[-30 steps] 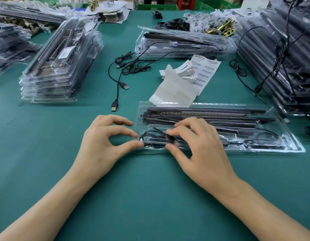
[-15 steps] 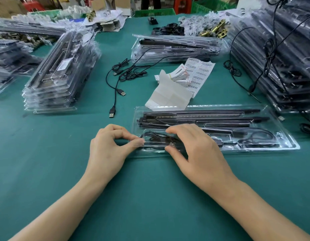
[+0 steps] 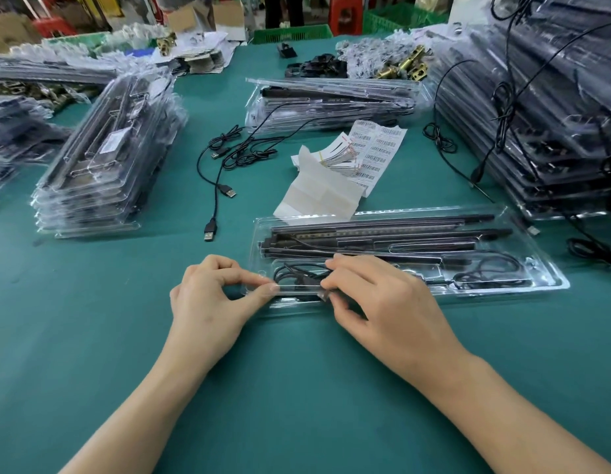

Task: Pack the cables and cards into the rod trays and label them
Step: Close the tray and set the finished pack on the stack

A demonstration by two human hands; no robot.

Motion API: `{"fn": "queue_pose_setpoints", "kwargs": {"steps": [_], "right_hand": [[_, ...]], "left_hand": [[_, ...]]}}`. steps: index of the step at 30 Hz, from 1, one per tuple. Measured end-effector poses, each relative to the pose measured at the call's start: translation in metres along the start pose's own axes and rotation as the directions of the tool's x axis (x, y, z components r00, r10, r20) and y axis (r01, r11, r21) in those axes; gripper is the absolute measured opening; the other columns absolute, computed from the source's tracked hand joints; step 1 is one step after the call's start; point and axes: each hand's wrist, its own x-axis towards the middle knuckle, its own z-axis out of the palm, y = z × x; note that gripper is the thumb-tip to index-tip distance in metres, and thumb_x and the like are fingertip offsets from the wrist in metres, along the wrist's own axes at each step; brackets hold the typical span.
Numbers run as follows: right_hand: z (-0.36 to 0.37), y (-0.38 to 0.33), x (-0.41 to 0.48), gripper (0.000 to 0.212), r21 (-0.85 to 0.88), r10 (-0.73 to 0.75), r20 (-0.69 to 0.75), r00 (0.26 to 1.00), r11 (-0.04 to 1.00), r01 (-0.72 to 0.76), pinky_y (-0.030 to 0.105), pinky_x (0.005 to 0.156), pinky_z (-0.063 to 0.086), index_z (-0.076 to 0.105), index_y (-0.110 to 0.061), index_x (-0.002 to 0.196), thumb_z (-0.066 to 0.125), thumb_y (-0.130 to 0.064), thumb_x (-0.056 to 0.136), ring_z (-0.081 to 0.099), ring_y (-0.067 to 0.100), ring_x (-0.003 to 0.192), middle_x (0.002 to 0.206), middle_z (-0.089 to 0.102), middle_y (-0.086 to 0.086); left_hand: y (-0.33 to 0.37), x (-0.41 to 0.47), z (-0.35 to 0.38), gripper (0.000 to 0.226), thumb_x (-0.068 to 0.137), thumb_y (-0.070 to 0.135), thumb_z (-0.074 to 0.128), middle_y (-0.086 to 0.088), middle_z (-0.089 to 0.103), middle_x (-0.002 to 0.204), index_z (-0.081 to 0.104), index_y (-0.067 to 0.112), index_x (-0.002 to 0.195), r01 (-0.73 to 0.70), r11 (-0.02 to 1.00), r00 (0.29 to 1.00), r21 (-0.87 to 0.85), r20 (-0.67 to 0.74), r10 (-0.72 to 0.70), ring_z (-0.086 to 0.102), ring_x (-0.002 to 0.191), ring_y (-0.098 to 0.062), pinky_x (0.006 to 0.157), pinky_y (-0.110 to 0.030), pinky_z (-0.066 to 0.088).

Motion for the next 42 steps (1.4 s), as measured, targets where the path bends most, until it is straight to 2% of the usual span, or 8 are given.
{"fn": "queue_pose_setpoints", "kwargs": {"steps": [4, 10, 15, 21, 27, 31, 35, 42], "right_hand": [[-0.001, -0.002, 0.000, 0.003, -0.005, 0.024, 0.005, 1.000, 1.000, -0.024, 0.029, 0.076, 0.055, 0.071, -0.017, 0.090, 0.073, -0.019, 0.091, 0.064, 0.012, 0.108, 0.109, 0.068, -0.007], [-0.001, -0.010, 0.000, 0.009, -0.024, 0.043, 0.007, 0.999, 0.999, -0.043, 0.029, 0.075, 0.051, 0.066, -0.017, 0.089, 0.070, -0.023, 0.084, 0.063, 0.016, 0.100, 0.105, 0.066, -0.006], [0.000, -0.014, 0.003, 0.015, -0.079, 0.062, 0.012, 0.998, 0.995, -0.061, 0.026, 0.070, 0.045, 0.061, -0.016, 0.087, 0.070, -0.028, 0.086, 0.059, 0.018, 0.087, 0.096, 0.062, -0.005], [0.000, -0.016, 0.002, 0.005, -0.125, 0.036, -0.022, 0.999, 0.991, -0.038, 0.031, 0.061, 0.050, 0.063, -0.016, 0.086, 0.064, -0.016, 0.091, 0.065, 0.020, 0.090, 0.089, 0.064, -0.004], [0.000, -0.015, 0.002, 0.010, -0.105, 0.042, -0.011, 0.999, 0.994, -0.042, 0.032, 0.059, 0.051, 0.064, -0.018, 0.087, 0.060, -0.020, 0.096, 0.065, 0.019, 0.092, 0.089, 0.063, -0.005], [0.001, -0.011, 0.000, 0.014, -0.077, 0.040, -0.009, 0.999, 0.996, -0.040, 0.034, 0.060, 0.054, 0.065, -0.017, 0.088, 0.060, -0.024, 0.099, 0.068, 0.020, 0.096, 0.090, 0.065, -0.004], [0.003, -0.010, -0.001, 0.013, -0.088, 0.016, -0.016, 1.000, 0.996, -0.017, 0.037, 0.059, 0.054, 0.061, -0.016, 0.088, 0.061, -0.023, 0.099, 0.068, 0.023, 0.096, 0.091, 0.064, -0.003], [0.003, -0.013, -0.002, 0.011, -0.114, 0.002, -0.055, 0.998, 0.993, -0.008, 0.036, 0.059, 0.054, 0.062, -0.015, 0.086, 0.062, -0.018, 0.097, 0.069, 0.022, 0.094, 0.090, 0.065, -0.002]], "left_hand": [[0.002, -0.002, -0.003, 0.006, 0.075, 0.051, 0.083, 0.023, 0.055, 0.097, 0.077, 0.049, 0.075, -0.018, 1.000, 1.000, -0.002, 0.016, 0.018, 0.044, 0.109, 0.008, 0.111, -0.048, 0.031], [-0.003, -0.011, -0.018, 0.027, 0.064, 0.067, 0.072, 0.026, 0.057, 0.105, 0.075, 0.045, 0.080, -0.069, 0.998, 0.996, 0.009, 0.055, 0.069, 0.056, 0.112, -0.006, 0.096, -0.028, 0.040], [-0.002, -0.018, -0.016, 0.026, 0.072, 0.051, 0.082, 0.018, 0.055, 0.098, 0.061, 0.036, 0.074, -0.187, 0.971, 0.977, 0.149, -0.071, 0.199, 0.054, 0.105, -0.015, 0.099, -0.052, 0.042], [-0.006, -0.017, -0.016, 0.035, 0.076, 0.056, 0.072, 0.008, 0.054, 0.108, 0.062, 0.024, 0.086, -0.365, 0.840, 0.882, 0.402, -0.139, 0.450, 0.053, 0.105, -0.023, 0.093, -0.036, 0.037], [-0.002, -0.030, -0.008, 0.041, 0.080, 0.065, 0.064, 0.013, 0.052, 0.084, 0.063, 0.029, 0.060, -0.271, 0.887, 0.922, 0.374, -0.163, 0.351, 0.050, 0.083, -0.017, 0.079, -0.043, 0.040], [-0.005, -0.056, -0.009, 0.027, 0.089, 0.051, 0.064, 0.014, 0.063, 0.093, 0.079, 0.030, 0.096, -0.439, 0.794, 0.858, 0.420, -0.067, 0.510, 0.059, 0.088, -0.015, 0.082, -0.037, 0.043], [-0.006, -0.077, -0.004, 0.037, 0.094, 0.038, 0.062, 0.008, 0.068, 0.130, 0.075, 0.017, 0.122, -0.606, 0.649, 0.758, 0.459, 0.087, 0.646, 0.064, 0.124, -0.016, 0.107, -0.038, 0.046], [0.005, -0.079, 0.006, 0.058, 0.098, 0.045, 0.049, -0.003, 0.048, 0.154, 0.056, 0.008, 0.143, -0.622, 0.584, 0.765, 0.522, 0.246, 0.595, 0.045, 0.144, -0.019, 0.115, -0.040, 0.036]]}}
